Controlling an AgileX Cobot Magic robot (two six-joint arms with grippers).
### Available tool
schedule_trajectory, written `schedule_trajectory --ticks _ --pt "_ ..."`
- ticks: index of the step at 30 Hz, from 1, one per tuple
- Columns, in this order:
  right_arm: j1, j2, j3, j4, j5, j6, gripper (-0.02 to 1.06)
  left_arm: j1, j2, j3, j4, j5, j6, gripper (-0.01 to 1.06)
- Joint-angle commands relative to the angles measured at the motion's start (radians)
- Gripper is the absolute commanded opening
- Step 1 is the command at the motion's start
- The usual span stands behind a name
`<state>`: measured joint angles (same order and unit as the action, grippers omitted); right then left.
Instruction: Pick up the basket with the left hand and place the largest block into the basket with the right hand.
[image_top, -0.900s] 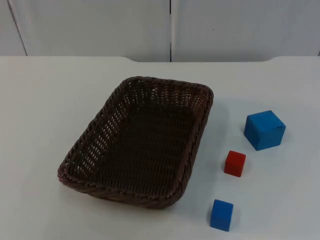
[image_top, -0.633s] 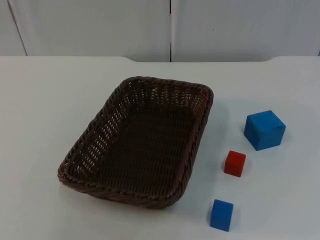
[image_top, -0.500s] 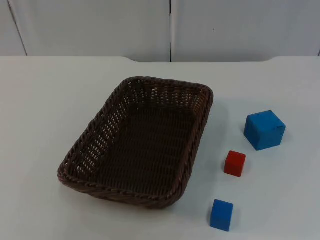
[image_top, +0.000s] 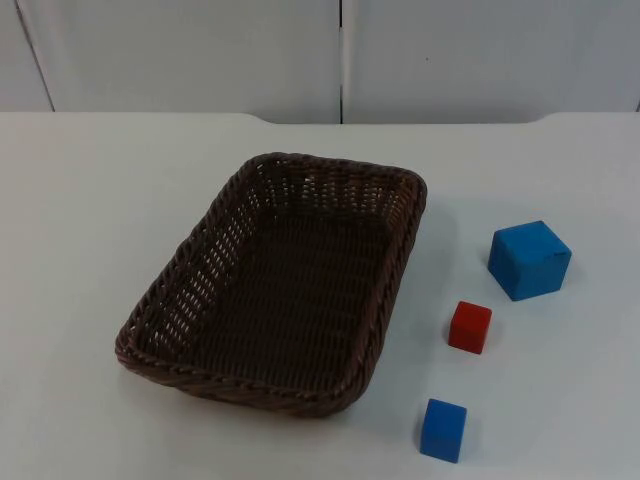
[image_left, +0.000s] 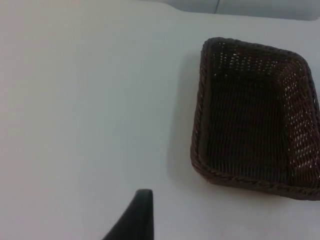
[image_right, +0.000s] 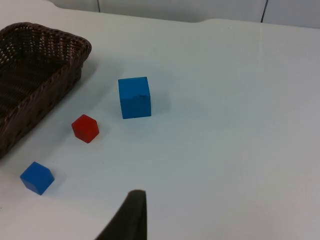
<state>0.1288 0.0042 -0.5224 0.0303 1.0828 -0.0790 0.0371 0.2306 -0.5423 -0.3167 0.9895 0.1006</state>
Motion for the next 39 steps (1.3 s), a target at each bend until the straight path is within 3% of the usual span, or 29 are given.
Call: schedule_trajectory --ticks 1,8,13,39 --pt "-0.006 -0.004 0.005 0.001 -0.003 0.0 1.05 0.004 0.053 -0.004 -0.037 -0.062 0.035 1.05" --pt "-0.006 -0.004 0.005 0.001 -0.003 0.0 1.05 0.004 0.158 -0.004 -0.099 -0.154 0.11 1.05" --pt "-0.006 -0.004 0.005 0.001 -0.003 0.0 1.05 0.004 0.275 -0.007 -0.193 -0.227 0.229 1.05" --pt "-0.006 -0.004 0.005 -0.001 -0.003 0.0 1.05 0.004 0.958 -0.397 -0.337 -0.245 0.453 1.05"
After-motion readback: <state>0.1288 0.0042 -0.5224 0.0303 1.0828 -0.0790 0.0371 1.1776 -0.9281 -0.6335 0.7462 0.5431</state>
